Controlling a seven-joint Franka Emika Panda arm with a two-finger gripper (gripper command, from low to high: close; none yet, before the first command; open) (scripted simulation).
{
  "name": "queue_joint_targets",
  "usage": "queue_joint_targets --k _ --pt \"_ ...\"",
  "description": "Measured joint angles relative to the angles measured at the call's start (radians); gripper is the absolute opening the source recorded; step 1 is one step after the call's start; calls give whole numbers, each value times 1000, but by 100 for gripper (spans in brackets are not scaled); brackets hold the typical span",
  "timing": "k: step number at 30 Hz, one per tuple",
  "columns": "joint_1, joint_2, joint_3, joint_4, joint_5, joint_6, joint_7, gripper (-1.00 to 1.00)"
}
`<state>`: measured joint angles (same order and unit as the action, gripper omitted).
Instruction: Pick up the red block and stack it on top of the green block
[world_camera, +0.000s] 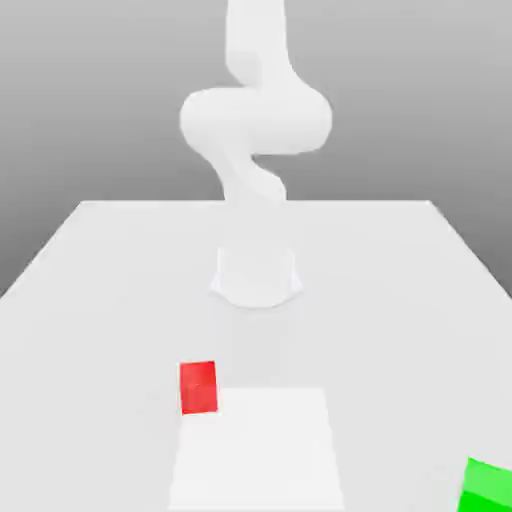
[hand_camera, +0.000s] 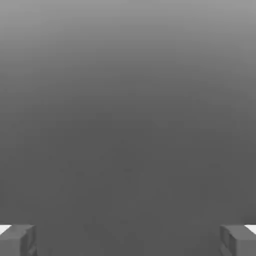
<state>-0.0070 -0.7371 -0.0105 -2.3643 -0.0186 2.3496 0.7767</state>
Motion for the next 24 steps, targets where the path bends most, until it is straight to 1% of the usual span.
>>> queue_joint_targets --k 9,15,17,19,21,23,24 --pt "-33 274 -74 -272 -61 212 -114 0" --pt "-52 482 -147 -469 -71 369 -226 0" --pt "-51 592 -173 -524 -49 450 -281 0" --pt "-42 709 -178 -541 8 541 -341 0" --pt "-59 793 -147 -537 75 610 -393 0" --pt "-100 869 -93 -527 131 673 -436 0" --pt "-128 905 -62 -522 147 704 -448 -100"
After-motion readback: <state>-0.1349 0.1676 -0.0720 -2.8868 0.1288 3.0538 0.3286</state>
